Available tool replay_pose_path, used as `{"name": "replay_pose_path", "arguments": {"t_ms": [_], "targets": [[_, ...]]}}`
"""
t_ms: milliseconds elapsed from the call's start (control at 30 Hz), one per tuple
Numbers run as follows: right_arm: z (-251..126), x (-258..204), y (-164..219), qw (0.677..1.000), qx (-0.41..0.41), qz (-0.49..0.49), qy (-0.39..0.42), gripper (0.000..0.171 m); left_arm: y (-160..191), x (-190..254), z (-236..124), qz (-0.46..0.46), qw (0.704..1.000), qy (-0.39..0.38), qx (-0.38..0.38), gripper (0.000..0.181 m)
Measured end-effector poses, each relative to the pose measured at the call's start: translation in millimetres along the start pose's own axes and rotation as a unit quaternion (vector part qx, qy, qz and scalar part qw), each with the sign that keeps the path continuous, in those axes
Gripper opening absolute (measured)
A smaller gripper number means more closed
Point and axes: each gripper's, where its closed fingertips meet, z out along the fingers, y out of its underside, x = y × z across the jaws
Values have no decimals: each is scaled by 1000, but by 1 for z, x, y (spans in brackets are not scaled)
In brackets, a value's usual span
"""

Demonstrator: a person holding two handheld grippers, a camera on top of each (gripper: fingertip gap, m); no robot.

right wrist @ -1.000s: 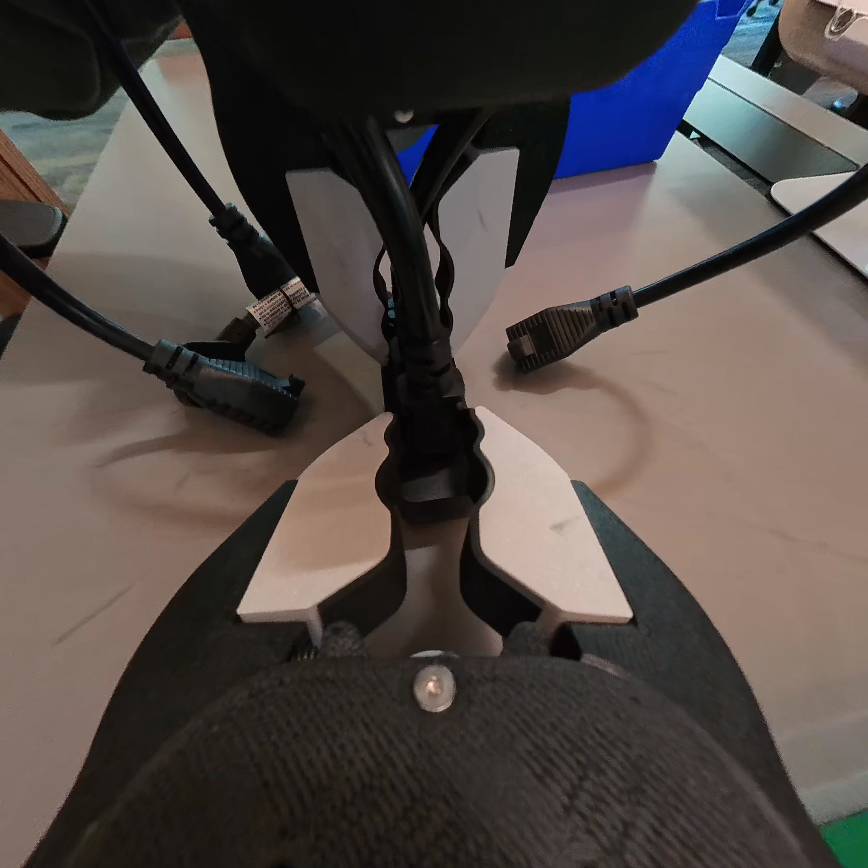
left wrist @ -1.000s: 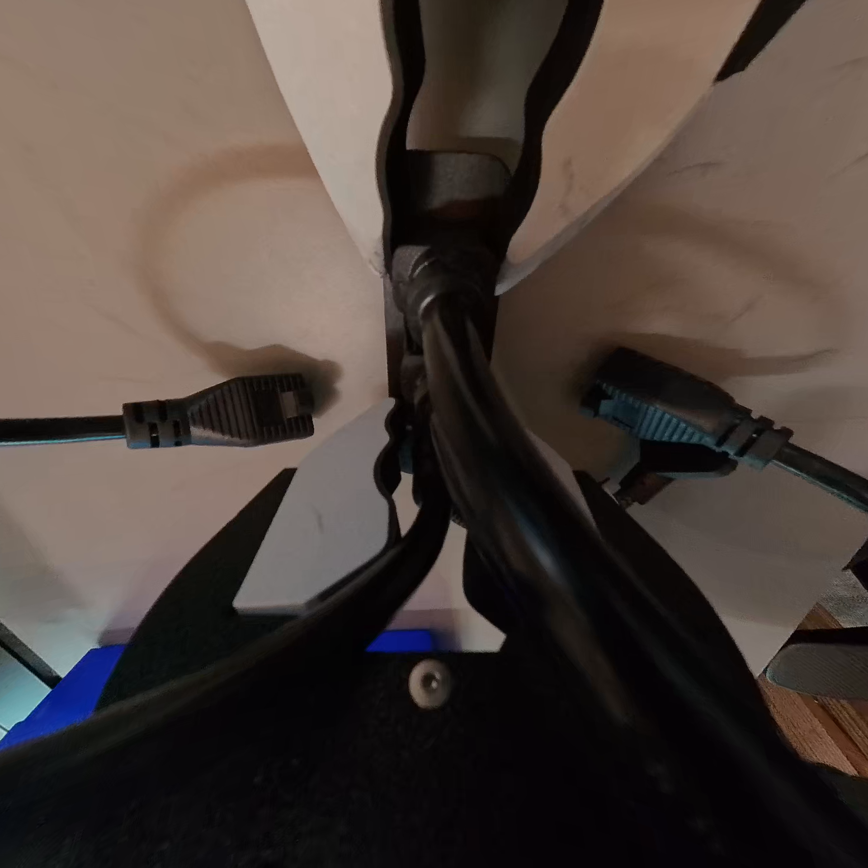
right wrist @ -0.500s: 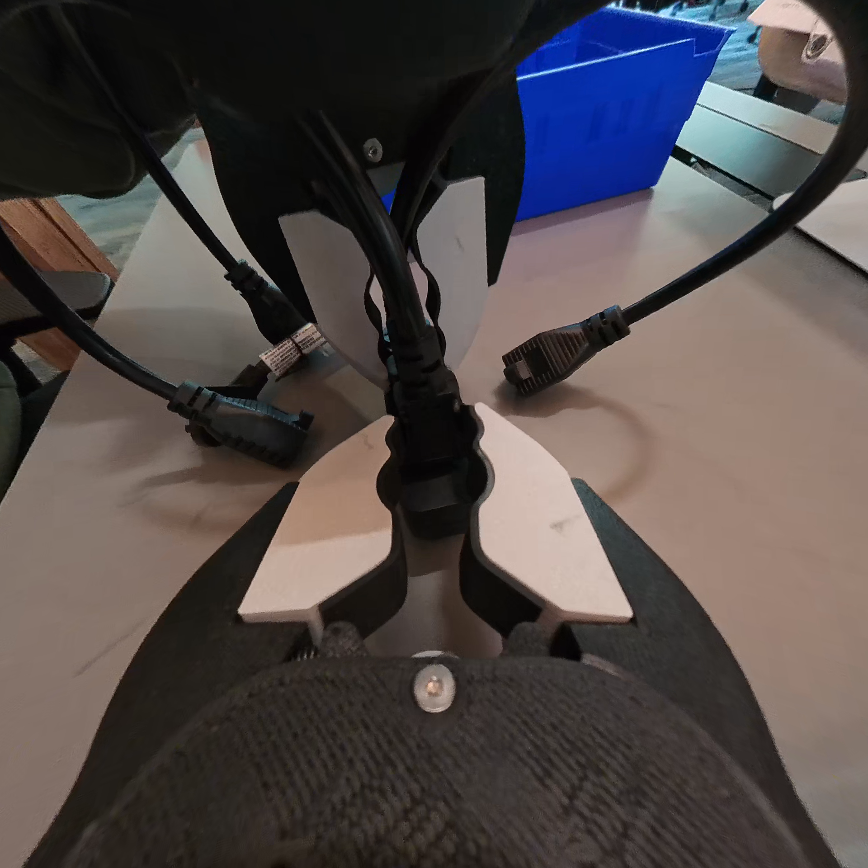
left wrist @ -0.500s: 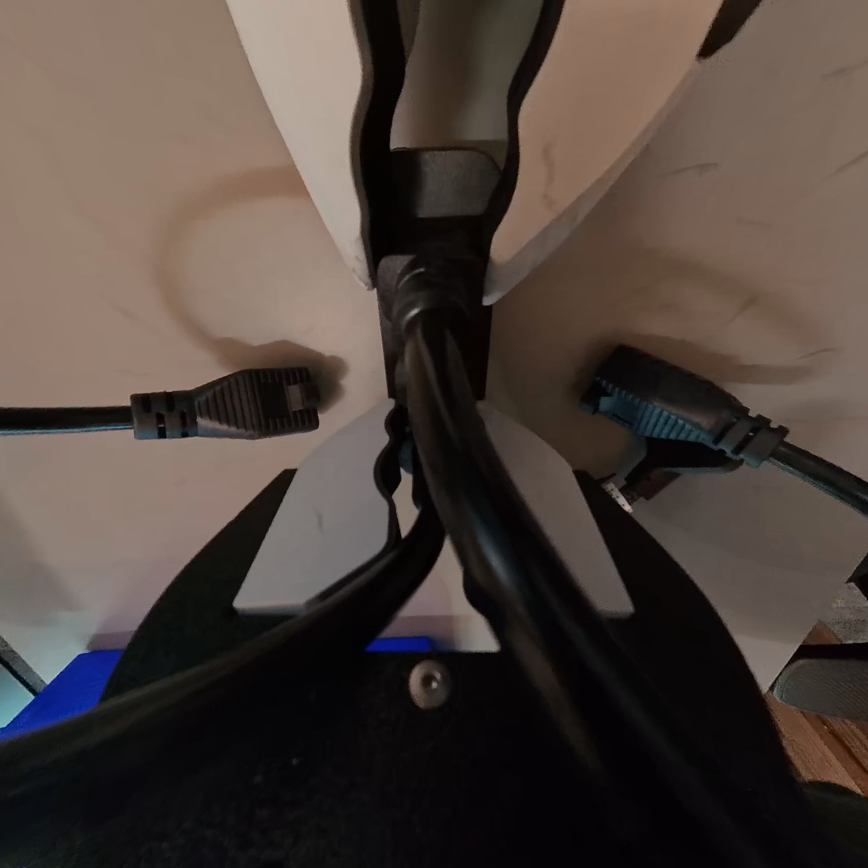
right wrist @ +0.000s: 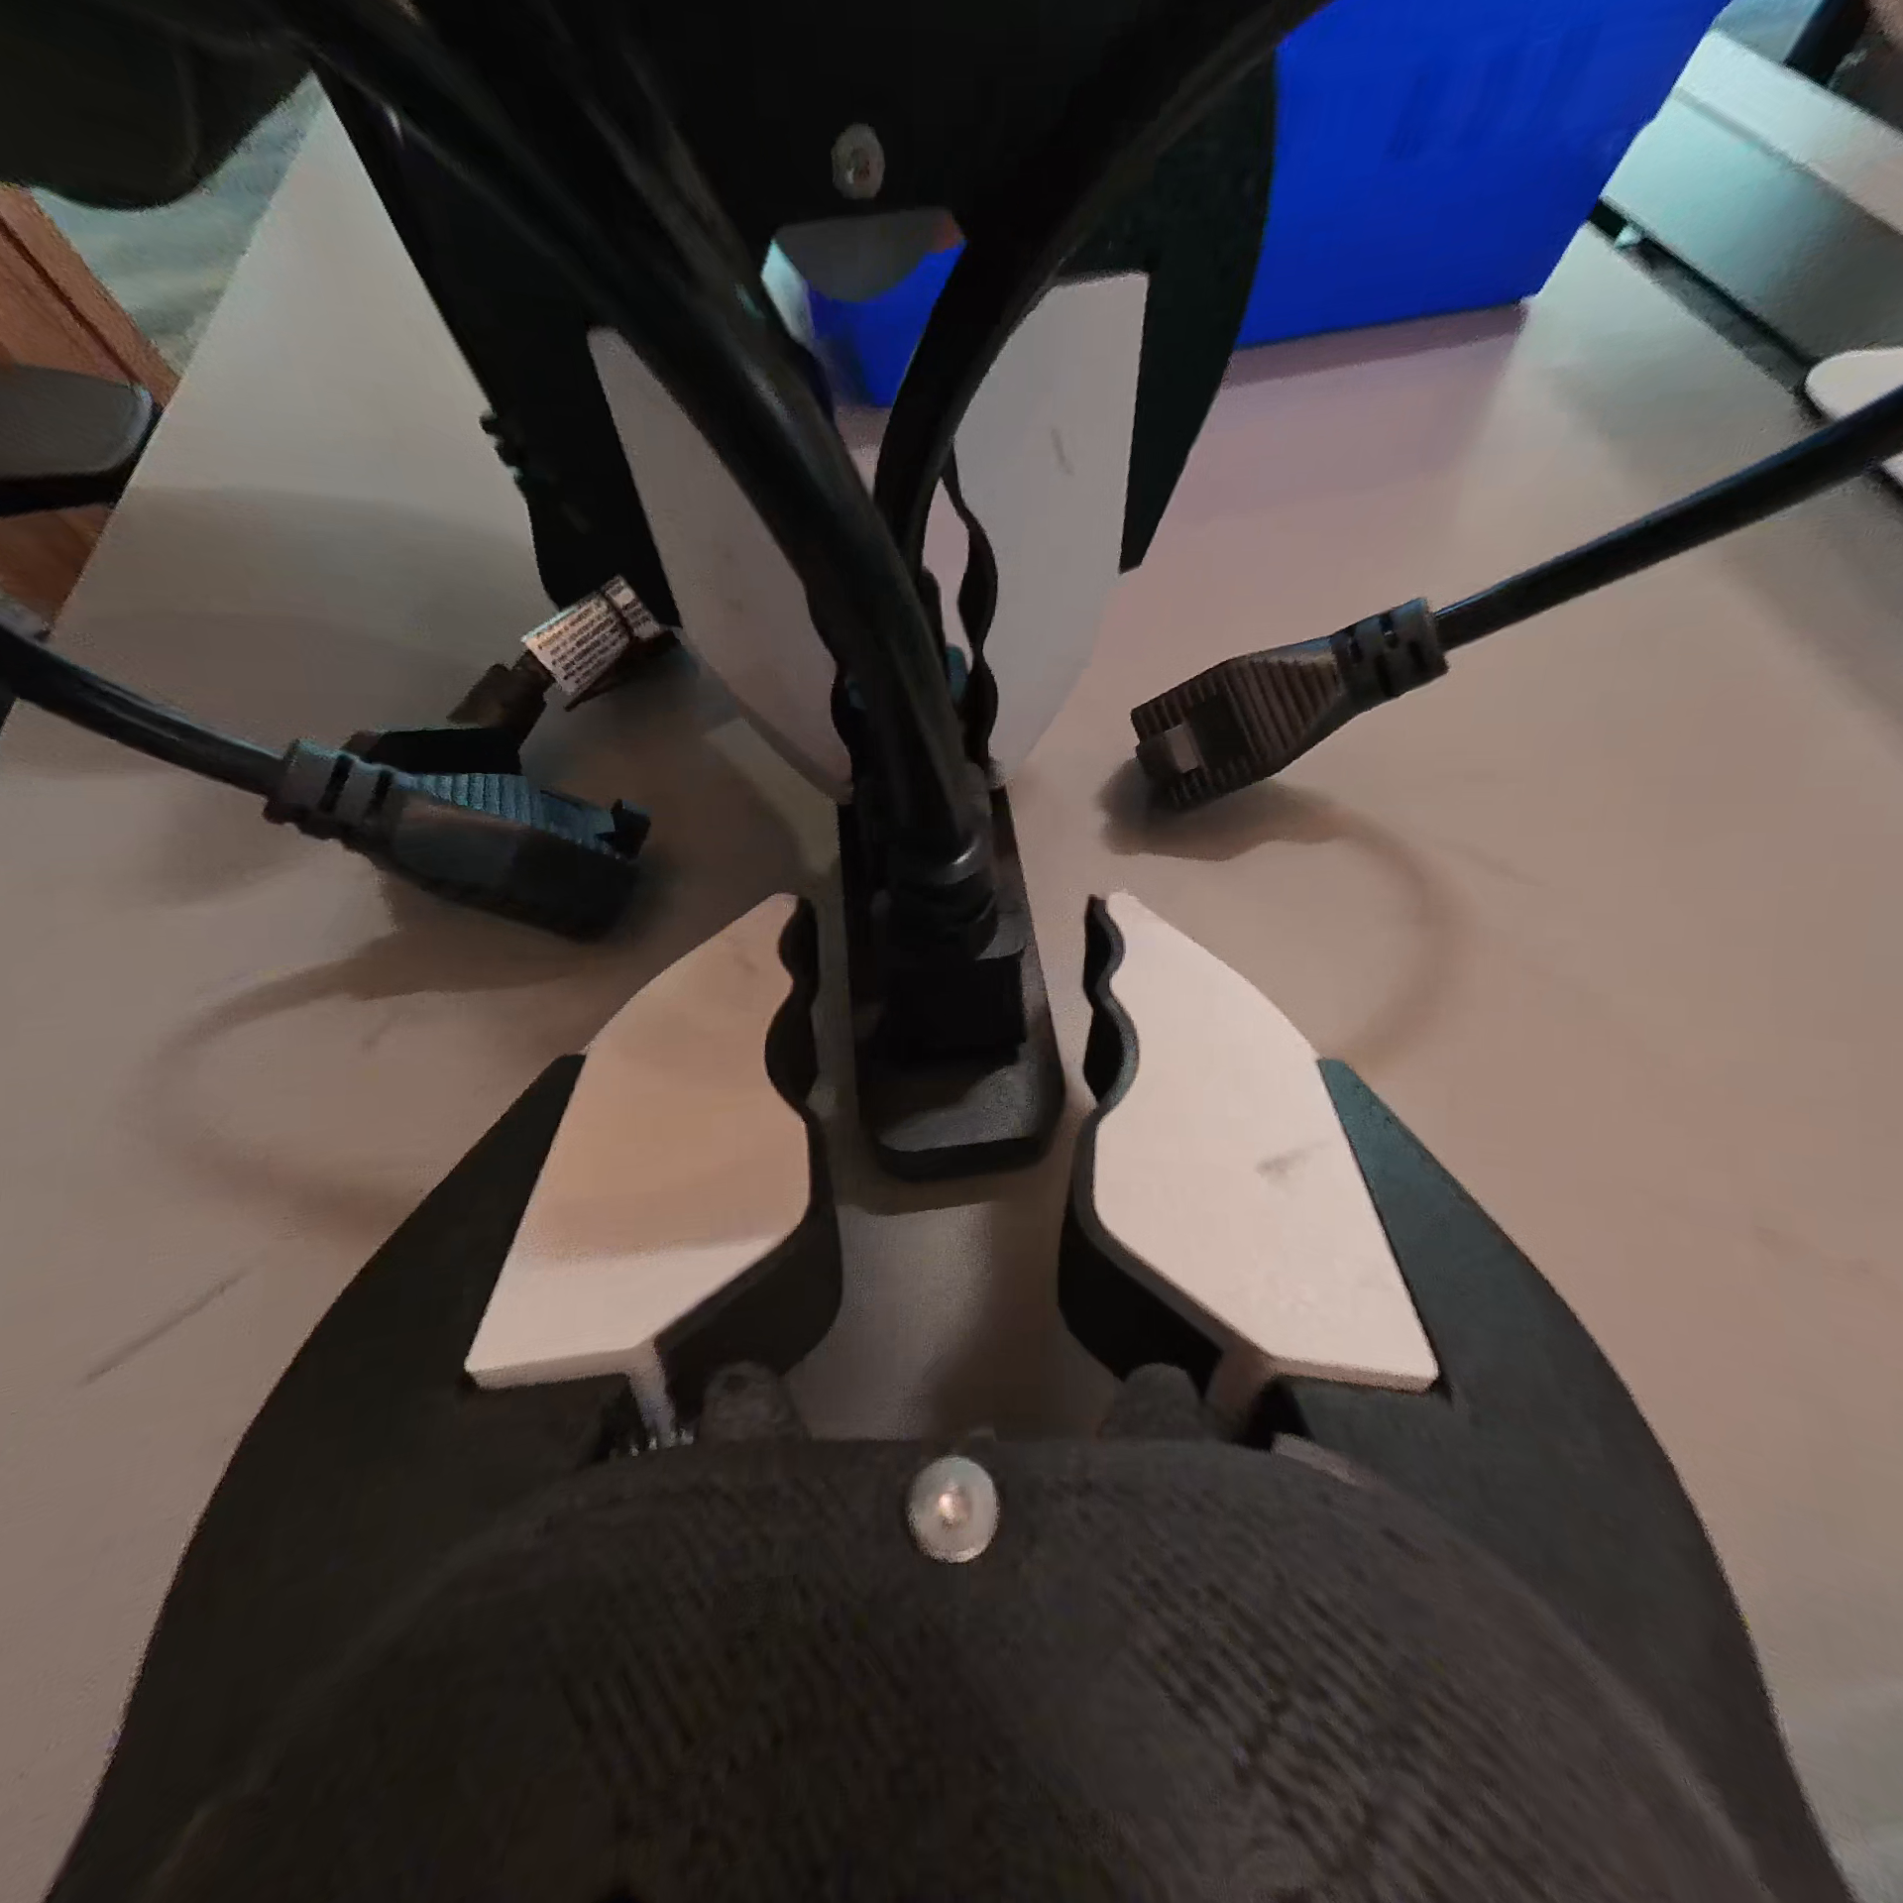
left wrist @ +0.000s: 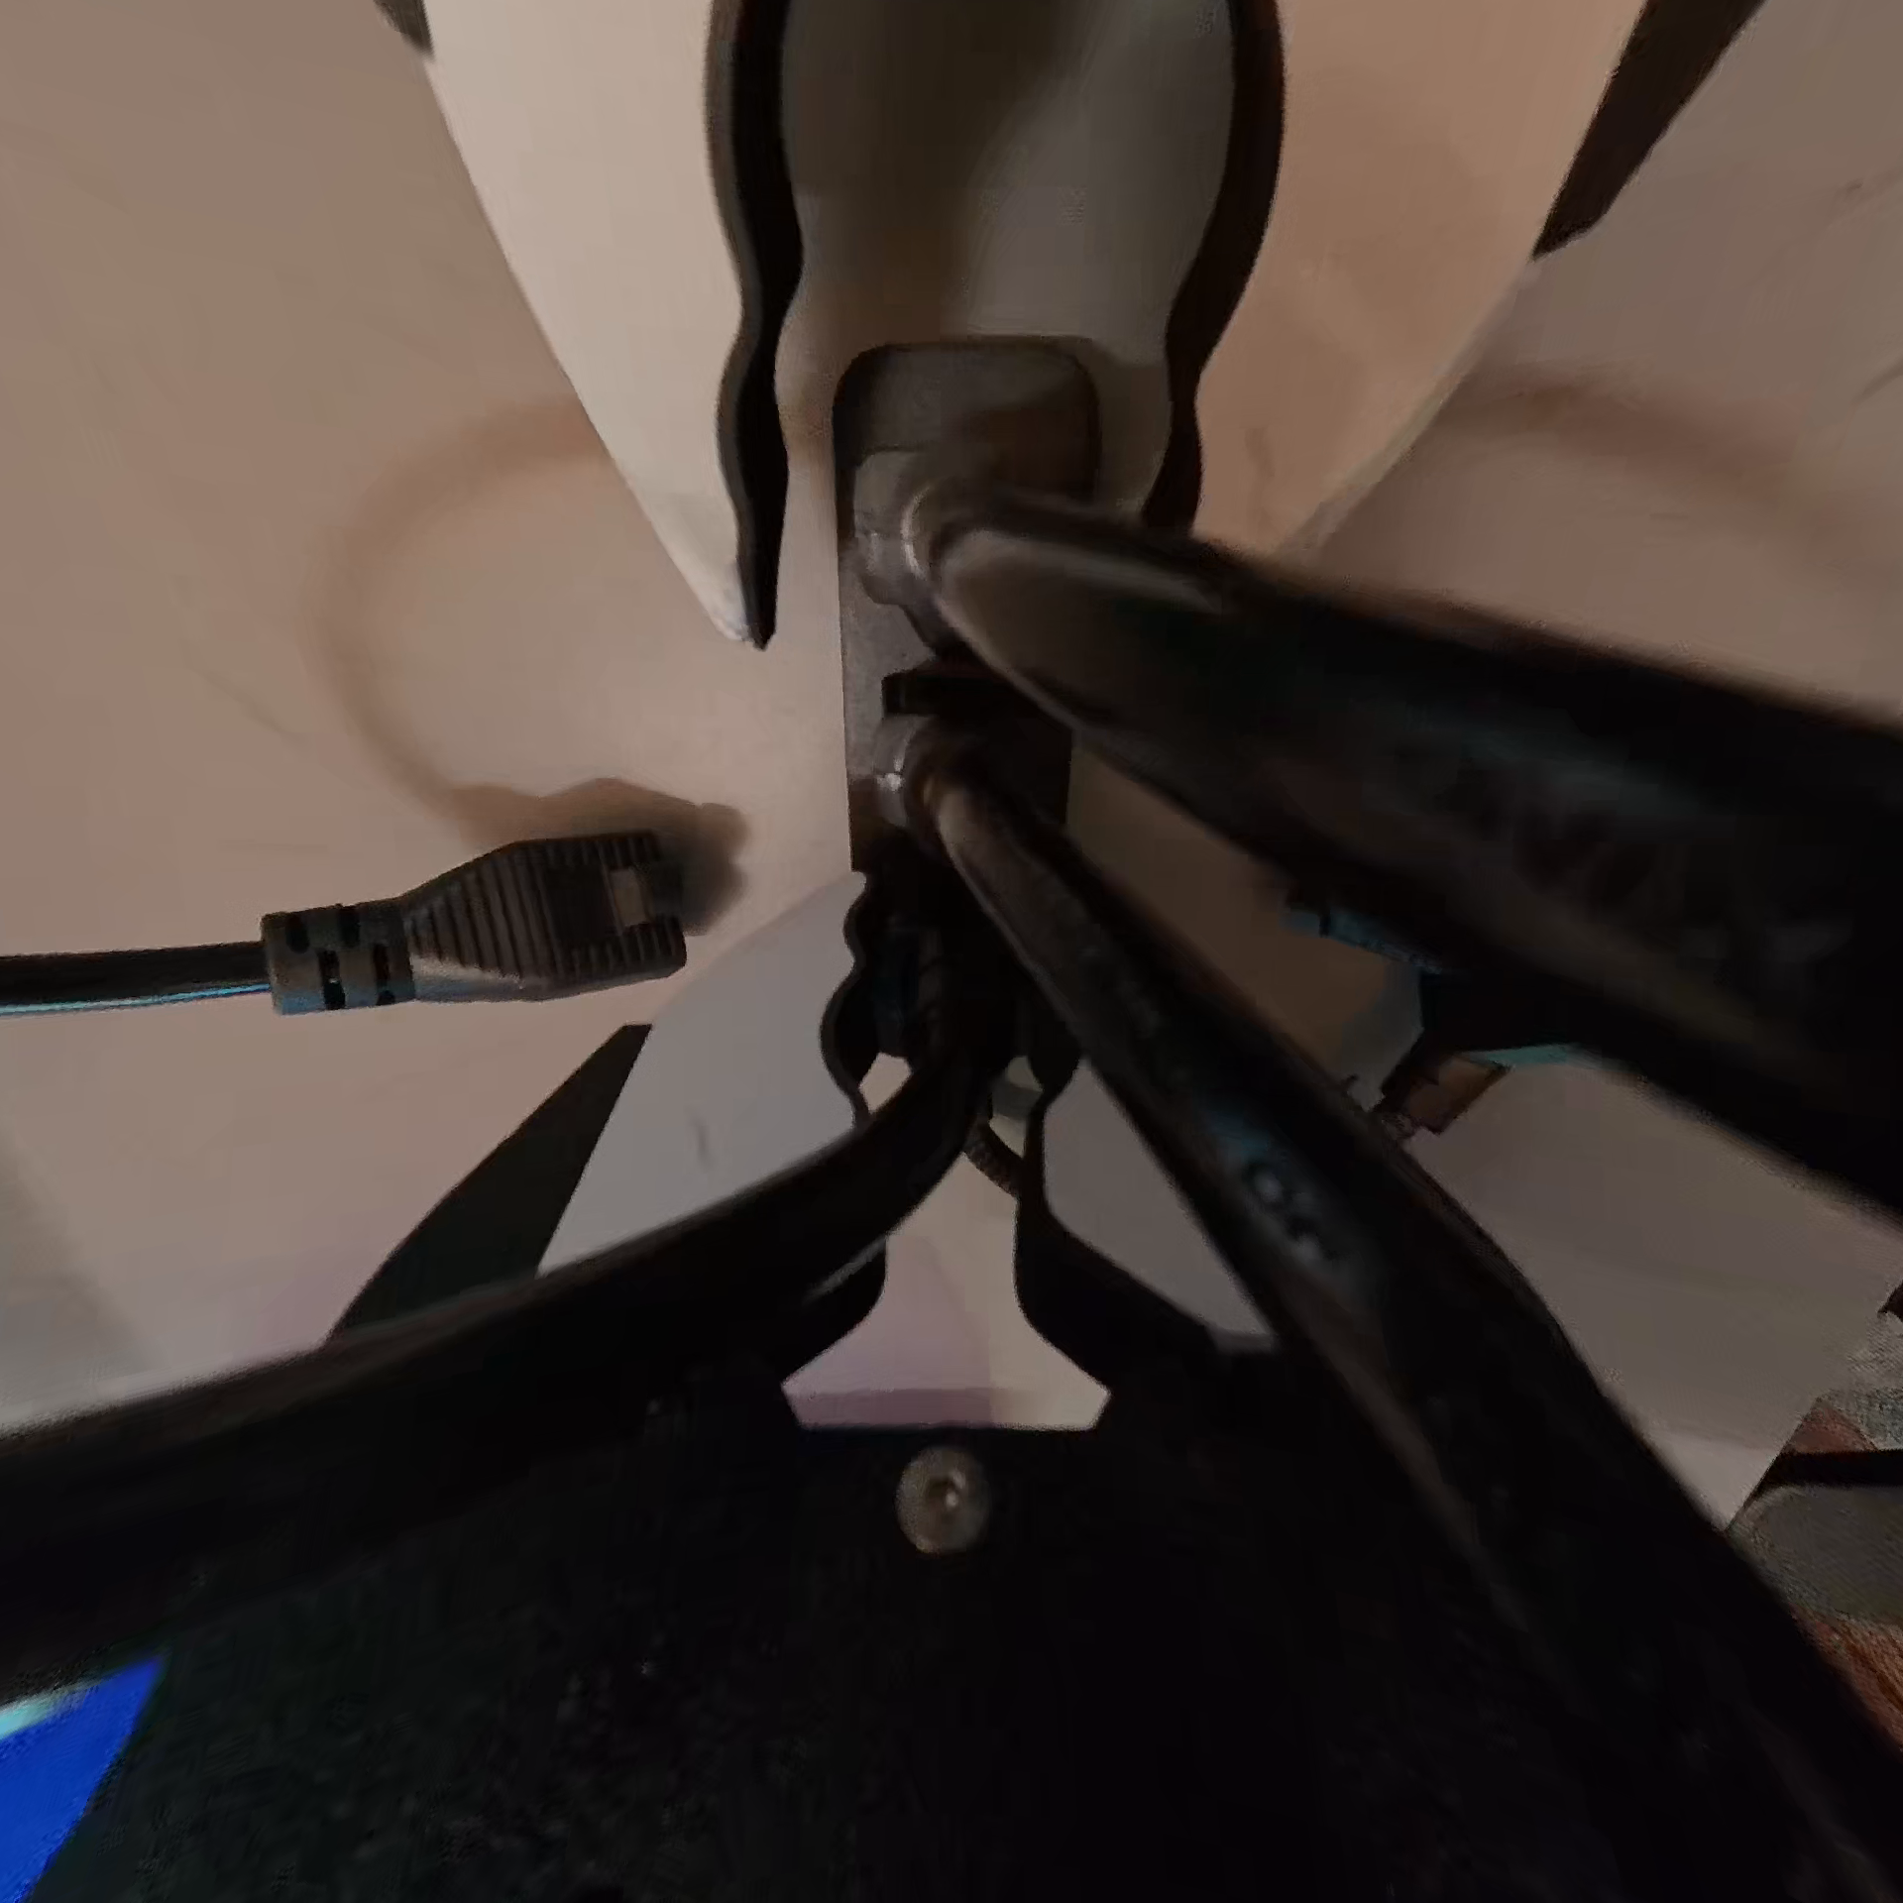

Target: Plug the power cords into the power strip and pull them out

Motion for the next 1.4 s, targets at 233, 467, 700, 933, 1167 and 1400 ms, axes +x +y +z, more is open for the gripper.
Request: {"name": "replay_pose_path", "arguments": {"t_ms": [233,467,700,933,1167,1400], "targets": [[4,0,-4,1000,6,-4,-14,50,0,0,0,6,1000,0,-10,23],[14,-7,6,998,-40,-27,-30,44,0,0,0,4,1000,1,-4,23],[1,-2,-8,999,22,-1,-35,25,0,0,0,-2,1000,0,4,23],[1,-3,-8,999,21,-25,-27,24,0,0,0,1,1000,1,1,23],[0,-3,-9,998,28,-49,-8,24,-1,0,0,0,1000,1,6,24],[-16,-4,-31,992,122,-33,-11,19,-1,0,0,-4,1000,2,13,29]]}}
